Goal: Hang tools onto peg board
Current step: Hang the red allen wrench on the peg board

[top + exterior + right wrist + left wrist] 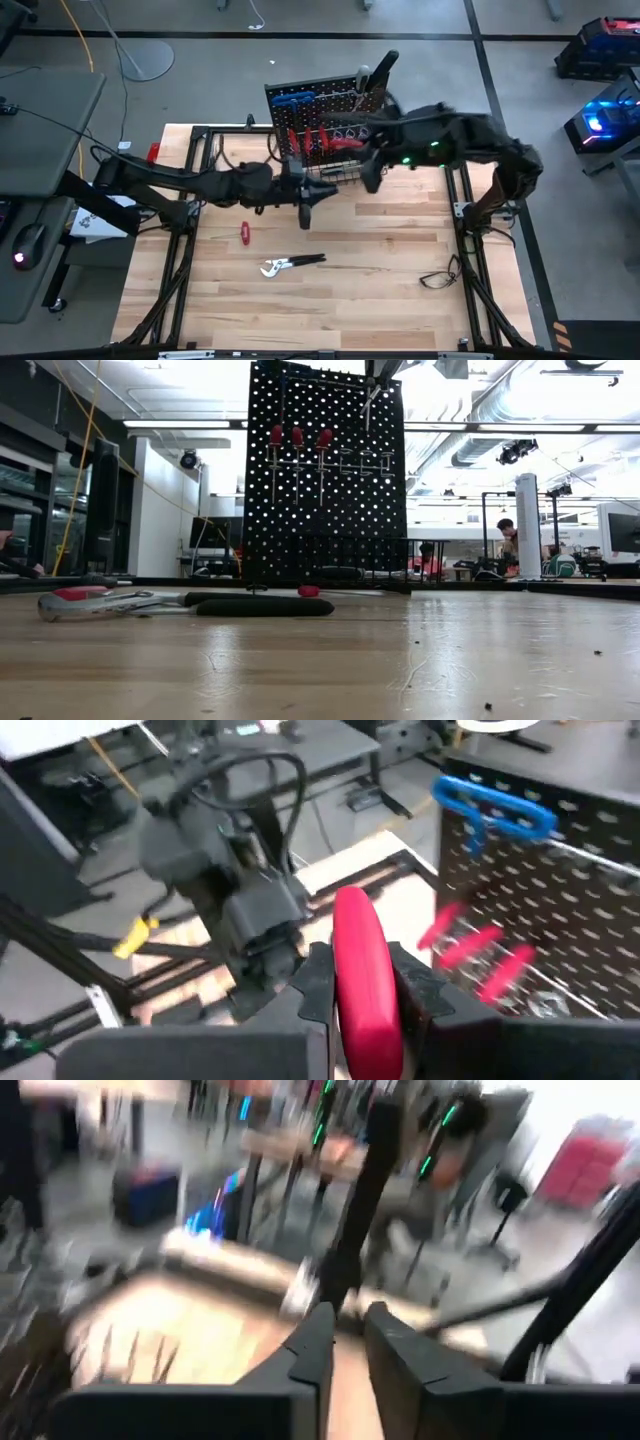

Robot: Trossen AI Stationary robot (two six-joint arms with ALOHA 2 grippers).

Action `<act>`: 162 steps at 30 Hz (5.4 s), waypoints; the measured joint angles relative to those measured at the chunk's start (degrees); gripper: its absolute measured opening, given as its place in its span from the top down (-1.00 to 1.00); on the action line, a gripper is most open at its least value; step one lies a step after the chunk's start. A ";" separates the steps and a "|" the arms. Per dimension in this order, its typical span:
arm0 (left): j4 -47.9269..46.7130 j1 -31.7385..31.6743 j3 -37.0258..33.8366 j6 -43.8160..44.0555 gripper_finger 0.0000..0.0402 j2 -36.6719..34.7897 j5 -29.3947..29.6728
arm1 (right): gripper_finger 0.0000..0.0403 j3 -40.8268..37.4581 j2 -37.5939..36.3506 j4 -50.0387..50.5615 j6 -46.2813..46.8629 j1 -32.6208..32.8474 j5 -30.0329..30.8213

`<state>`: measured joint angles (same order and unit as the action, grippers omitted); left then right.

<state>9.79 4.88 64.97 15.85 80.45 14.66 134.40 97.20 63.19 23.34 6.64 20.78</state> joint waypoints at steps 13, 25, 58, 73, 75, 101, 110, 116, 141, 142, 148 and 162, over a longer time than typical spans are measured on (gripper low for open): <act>4.56 1.33 -21.46 12.80 0.80 -11.14 -6.60 | 0.82 -13.93 -3.21 14.80 16.00 6.10 6.09; 14.98 1.14 -38.53 19.08 1.00 -28.30 -1.62 | 0.82 -67.57 -15.65 -64.78 17.90 5.56 30.54; 9.43 1.14 -38.58 13.89 1.00 -33.01 7.20 | 0.82 -60.55 -5.52 -80.31 -24.59 -11.21 37.91; 9.02 1.14 -38.51 13.91 1.00 -33.01 8.52 | 0.82 -60.64 -5.48 -77.77 -21.73 -12.29 34.19; 8.92 1.11 -38.51 13.91 1.00 -33.01 8.63 | 0.82 -60.64 -5.48 -75.78 -19.65 -12.35 33.45; 8.19 1.10 -38.51 13.91 1.00 -33.01 8.60 | -0.16 -60.64 -6.10 -64.14 -8.88 -11.49 31.69; 1.31 2.39 -38.51 19.31 1.00 -33.25 -0.79 | -0.17 -60.64 -12.08 -55.98 -7.98 -6.82 34.28; -19.73 8.02 -38.51 36.03 1.00 -35.11 -4.59 | -0.17 -60.60 -17.30 -49.03 -4.32 -2.10 35.12; -55.79 22.29 -35.41 17.99 0.50 -24.59 -5.76 | -0.17 -60.57 -18.79 -42.29 3.37 5.48 33.74; -55.89 21.72 -35.41 17.98 0.42 -23.22 -5.59 | -0.17 -60.57 -18.79 -41.94 3.38 5.48 33.52; -56.14 18.40 -35.45 19.23 0.07 -15.17 -4.93 | -0.17 -60.57 -18.79 -38.97 3.29 5.48 29.89; -53.69 9.28 -33.34 18.33 0.17 -1.12 -7.14 | -0.17 -60.60 -18.79 -33.09 3.24 5.77 24.27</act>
<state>-43.91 14.16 31.63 34.18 79.33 7.51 73.80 78.41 30.10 26.58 12.42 45.05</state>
